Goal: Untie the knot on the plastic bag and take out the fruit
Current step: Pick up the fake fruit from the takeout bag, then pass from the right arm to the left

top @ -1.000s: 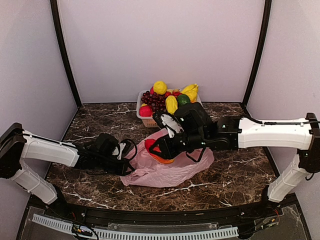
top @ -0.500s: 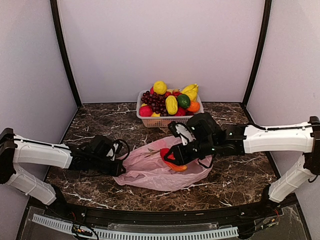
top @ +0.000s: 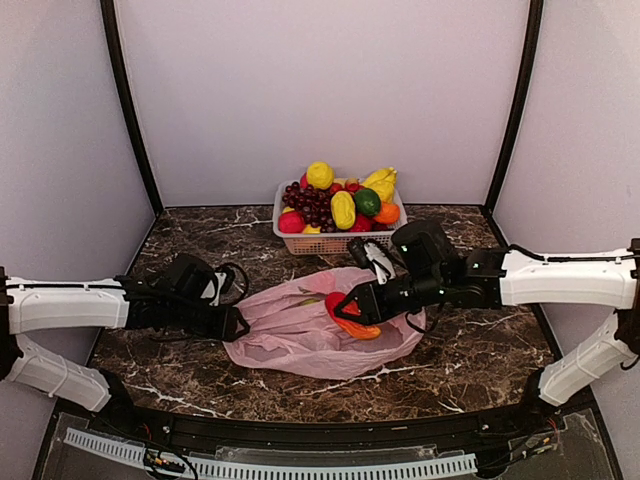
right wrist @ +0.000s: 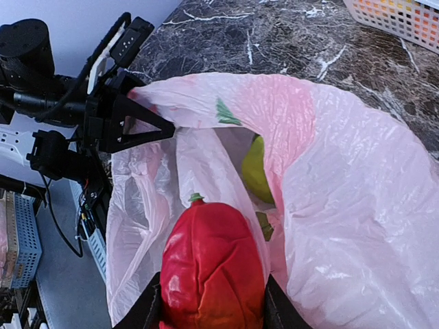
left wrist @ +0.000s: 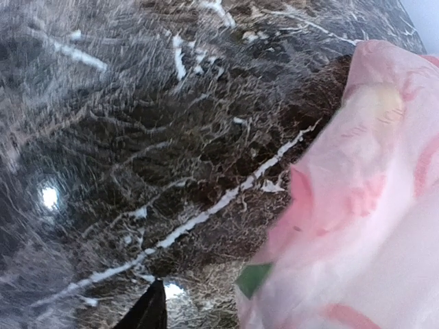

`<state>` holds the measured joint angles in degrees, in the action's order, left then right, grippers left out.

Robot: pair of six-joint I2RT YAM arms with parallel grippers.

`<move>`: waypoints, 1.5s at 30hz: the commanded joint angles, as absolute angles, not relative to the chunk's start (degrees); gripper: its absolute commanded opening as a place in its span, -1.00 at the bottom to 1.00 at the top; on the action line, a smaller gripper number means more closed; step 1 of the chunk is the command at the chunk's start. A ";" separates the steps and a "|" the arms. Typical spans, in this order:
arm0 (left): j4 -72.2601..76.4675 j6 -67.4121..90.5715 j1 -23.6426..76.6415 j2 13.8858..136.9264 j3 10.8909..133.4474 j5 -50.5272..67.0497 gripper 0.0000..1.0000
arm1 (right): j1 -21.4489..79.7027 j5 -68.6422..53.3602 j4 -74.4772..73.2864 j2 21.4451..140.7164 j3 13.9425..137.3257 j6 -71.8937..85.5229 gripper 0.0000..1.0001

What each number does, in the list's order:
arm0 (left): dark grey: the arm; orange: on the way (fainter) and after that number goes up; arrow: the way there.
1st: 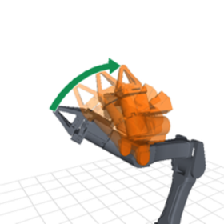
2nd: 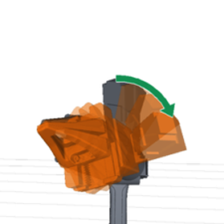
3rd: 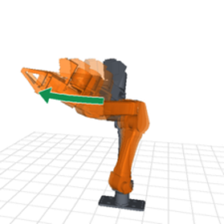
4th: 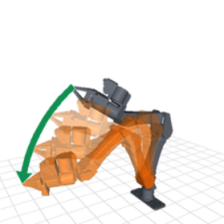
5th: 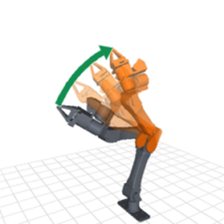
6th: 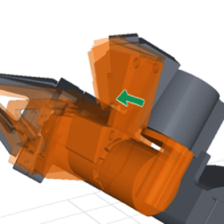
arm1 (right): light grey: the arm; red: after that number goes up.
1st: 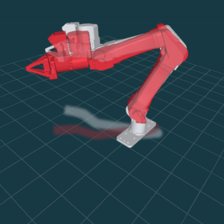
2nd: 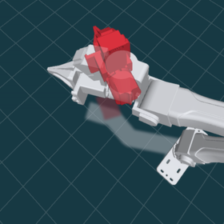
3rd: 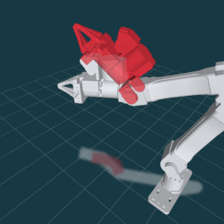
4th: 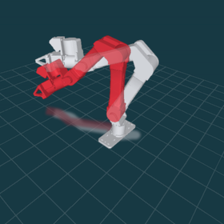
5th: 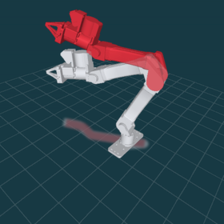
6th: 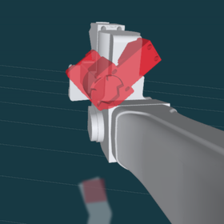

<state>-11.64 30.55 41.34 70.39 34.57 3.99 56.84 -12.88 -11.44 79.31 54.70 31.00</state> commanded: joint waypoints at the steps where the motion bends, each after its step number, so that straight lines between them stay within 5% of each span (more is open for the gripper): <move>1: -20.83 26.58 40.91 64.05 42.94 2.42 0.41 | 56.33 -17.78 -3.74 81.97 56.54 32.29 -0.32; 6: -18.87 25.76 41.91 58.03 47.60 7.08 0.61 | 56.44 -20.60 0.44 84.95 57.14 33.83 -0.32; 20: 8.03 40.26 45.53 67.59 44.22 29.97 0.43 | 57.37 -23.03 3.04 87.60 59.97 31.83 -0.32; 27: 13.13 43.65 45.70 70.66 43.08 31.40 0.41 | 57.70 -23.12 3.43 88.27 60.73 31.39 -0.32; 34: 16.19 46.58 45.70 73.50 42.11 31.67 0.10 | 58.00 -23.17 3.52 88.20 60.85 31.25 -0.32; 45: 18.59 48.43 45.70 76.77 42.37 32.25 0.14 | 58.11 -23.75 3.59 88.79 61.21 30.59 -0.32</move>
